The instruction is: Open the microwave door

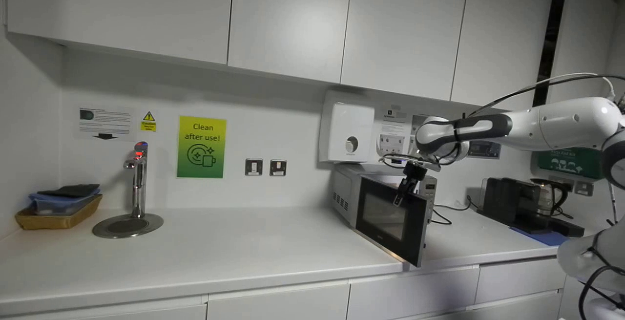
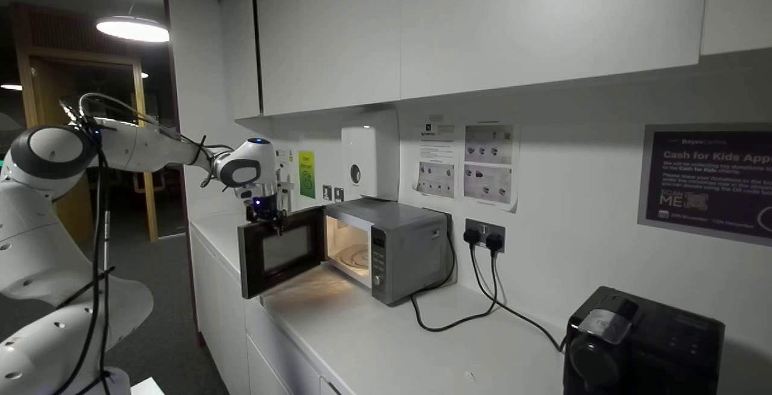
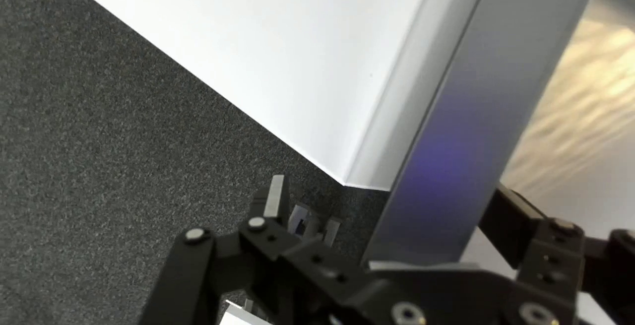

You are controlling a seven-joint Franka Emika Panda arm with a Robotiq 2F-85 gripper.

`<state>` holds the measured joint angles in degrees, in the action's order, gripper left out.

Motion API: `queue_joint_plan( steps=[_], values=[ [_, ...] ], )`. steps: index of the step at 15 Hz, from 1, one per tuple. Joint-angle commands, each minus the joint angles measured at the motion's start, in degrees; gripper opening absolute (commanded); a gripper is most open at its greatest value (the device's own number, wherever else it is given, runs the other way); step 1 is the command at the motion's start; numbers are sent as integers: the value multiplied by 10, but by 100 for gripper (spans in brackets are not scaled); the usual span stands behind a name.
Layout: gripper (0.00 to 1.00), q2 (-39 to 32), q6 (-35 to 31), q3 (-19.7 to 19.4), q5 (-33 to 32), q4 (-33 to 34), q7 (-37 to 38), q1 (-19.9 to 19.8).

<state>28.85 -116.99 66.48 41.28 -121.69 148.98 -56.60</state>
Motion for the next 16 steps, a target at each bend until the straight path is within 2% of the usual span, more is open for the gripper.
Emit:
queue_joint_plan(
  steps=[1,7,16],
  values=[
    [100,139,75,31,105,7,0,-83],
    [100,266,158,23,188,36,0,-136],
    [100,355,176,15,245,84,0,-180]
  ],
)
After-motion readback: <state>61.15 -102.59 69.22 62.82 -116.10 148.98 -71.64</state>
